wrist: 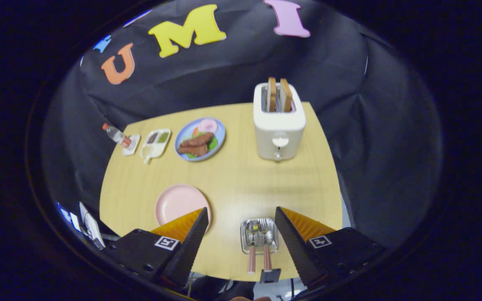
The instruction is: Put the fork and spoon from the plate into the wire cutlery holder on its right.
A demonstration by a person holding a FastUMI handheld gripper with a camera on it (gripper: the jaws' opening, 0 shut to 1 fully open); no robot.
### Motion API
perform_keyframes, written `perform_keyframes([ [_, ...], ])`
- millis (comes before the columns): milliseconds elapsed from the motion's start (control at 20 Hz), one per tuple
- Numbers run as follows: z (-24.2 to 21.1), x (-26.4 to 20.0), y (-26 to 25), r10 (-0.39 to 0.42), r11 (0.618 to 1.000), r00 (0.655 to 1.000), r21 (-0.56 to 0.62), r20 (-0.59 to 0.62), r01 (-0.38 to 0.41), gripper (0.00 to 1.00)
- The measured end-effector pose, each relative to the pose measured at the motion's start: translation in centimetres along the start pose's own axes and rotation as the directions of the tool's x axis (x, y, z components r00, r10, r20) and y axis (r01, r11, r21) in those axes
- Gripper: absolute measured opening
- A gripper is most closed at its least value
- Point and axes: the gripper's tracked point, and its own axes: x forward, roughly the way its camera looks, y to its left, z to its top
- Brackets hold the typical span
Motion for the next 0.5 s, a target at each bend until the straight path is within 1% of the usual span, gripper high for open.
perform_keyframes([
  [50, 0.9, -0.9, 0.1, -0.001, 1.0, 0.996, -0.013, 0.086, 0.002, 0.97],
  [100, 1.9, -2.1, 0.4, 0.001, 1.0, 0.985, -0.027, 0.173, 0.004, 0.97],
  [150, 2.6, -3.7, 0.8, 0.007, 0.999, 0.968, -0.045, 0.252, 0.005, 0.97],
  [250, 3.5, -7.3, 1.2, 0.015, 0.998, 0.921, -0.061, 0.39, 0.009, 0.97],
  [400, 3.7, -12.7, 1.7, 0.009, 1.0, 0.832, -0.027, 0.554, 0.008, 0.96],
  [450, 3.8, -14.3, 2.2, 0.014, 1.0, 0.798, -0.025, 0.603, 0.001, 0.97],
  [500, 3.9, -15.8, 2.8, 0.014, 1.0, 0.751, -0.023, 0.66, 0.002, 0.96],
])
